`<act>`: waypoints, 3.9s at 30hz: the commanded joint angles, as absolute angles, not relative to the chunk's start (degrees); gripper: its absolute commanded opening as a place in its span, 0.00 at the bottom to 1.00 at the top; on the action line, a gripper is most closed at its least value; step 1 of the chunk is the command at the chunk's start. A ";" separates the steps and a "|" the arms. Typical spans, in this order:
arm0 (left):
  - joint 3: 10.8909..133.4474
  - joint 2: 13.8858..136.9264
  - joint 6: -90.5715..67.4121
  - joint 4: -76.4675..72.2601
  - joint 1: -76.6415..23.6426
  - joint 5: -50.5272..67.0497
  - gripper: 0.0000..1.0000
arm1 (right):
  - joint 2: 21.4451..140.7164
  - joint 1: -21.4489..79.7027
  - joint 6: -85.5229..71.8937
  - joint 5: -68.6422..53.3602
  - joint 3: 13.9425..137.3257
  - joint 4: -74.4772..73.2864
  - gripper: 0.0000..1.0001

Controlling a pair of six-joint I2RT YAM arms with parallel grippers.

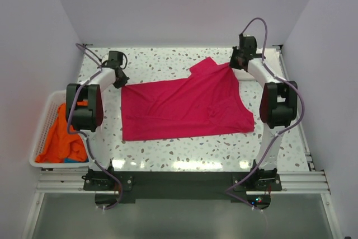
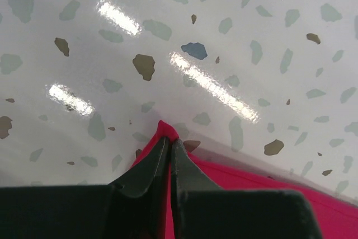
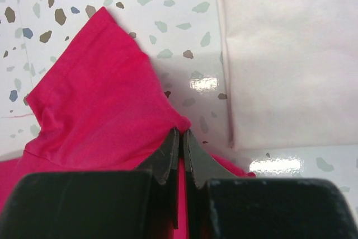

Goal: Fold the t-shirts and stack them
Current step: Fold the tshirt

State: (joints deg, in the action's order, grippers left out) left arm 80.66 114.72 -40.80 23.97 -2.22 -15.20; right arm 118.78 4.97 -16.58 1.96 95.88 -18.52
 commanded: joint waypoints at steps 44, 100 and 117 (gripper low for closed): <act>44.75 77.35 -45.79 17.14 -0.35 -4.75 0.00 | 87.37 1.32 -25.93 1.23 58.54 -15.29 0.00; 49.92 81.39 -39.90 15.47 -4.31 -1.58 0.56 | 109.37 13.45 -18.54 7.12 87.90 -21.81 0.00; 48.08 80.77 -40.61 15.29 -4.22 -1.76 0.56 | 76.56 13.62 -24.34 -2.11 59.07 -17.40 0.00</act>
State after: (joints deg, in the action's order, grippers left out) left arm 48.51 82.72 -39.88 17.02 -4.05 -1.13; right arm 82.02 13.47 -22.48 0.47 61.84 -19.27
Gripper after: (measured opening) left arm 0.558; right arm 0.011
